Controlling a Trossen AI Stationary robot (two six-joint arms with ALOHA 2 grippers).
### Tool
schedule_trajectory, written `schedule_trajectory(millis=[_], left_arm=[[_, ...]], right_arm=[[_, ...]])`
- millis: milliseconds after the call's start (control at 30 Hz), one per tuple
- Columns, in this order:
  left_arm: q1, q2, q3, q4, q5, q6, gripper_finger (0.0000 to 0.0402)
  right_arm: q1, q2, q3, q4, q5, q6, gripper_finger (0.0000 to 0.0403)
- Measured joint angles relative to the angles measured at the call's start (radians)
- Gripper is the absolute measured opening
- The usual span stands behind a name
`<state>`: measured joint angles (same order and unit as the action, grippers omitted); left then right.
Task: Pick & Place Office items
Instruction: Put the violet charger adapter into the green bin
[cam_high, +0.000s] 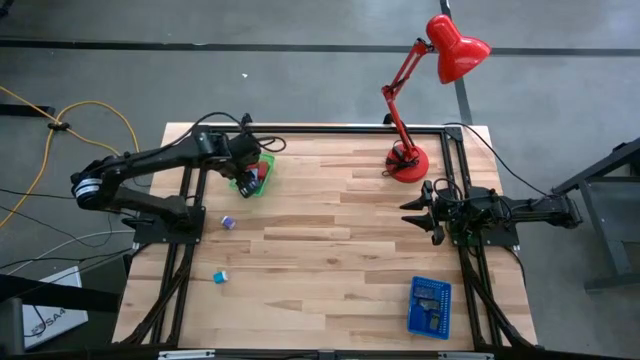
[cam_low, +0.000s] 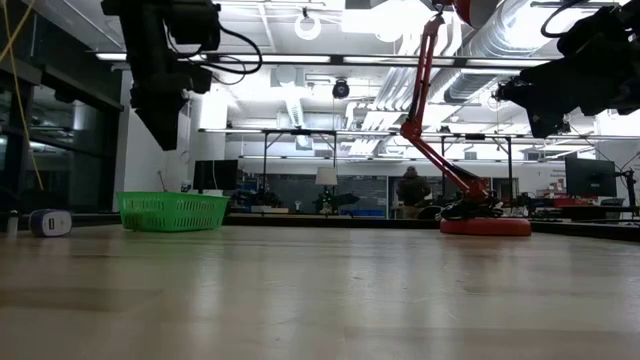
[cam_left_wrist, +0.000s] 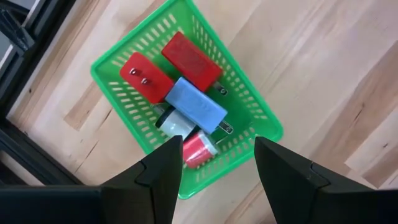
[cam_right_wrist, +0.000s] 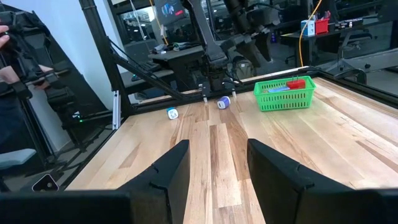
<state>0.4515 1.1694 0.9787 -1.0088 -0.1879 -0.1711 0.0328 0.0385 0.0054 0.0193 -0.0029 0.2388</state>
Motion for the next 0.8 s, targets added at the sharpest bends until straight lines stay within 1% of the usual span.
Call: schedule_trajectory(millis=[67, 167, 400, 500, 667, 800], left_arm=[[-0.008, 0.000, 0.000, -0.001, 0.000, -0.001, 0.0190], [-0.048, 0.000, 0.000, -0.012, 0.000, -0.009, 0.0190], [-0.205, 0.000, 0.000, -0.123, 0.028, 0.005, 0.0190], [-0.268, 0.000, 0.000, -0.159, 0.074, 0.028, 0.0190], [-0.348, 0.000, -0.012, -0.211, 0.172, 0.118, 0.0190], [-0.399, 0.001, -0.055, -0.220, 0.178, 0.209, 0.0190]], right_arm=[[0.000, 0.000, 0.000, 0.000, 0.000, 0.000, 0.0146], [0.000, 0.000, 0.000, 0.000, 0.000, 0.000, 0.0146], [0.000, 0.000, 0.000, 0.000, 0.000, 0.000, 0.0146], [0.000, 0.000, 0.000, 0.000, 0.000, 0.000, 0.0146], [0.000, 0.000, 0.000, 0.000, 0.000, 0.000, 0.0146], [0.000, 0.000, 0.000, 0.000, 0.000, 0.000, 0.0146]])
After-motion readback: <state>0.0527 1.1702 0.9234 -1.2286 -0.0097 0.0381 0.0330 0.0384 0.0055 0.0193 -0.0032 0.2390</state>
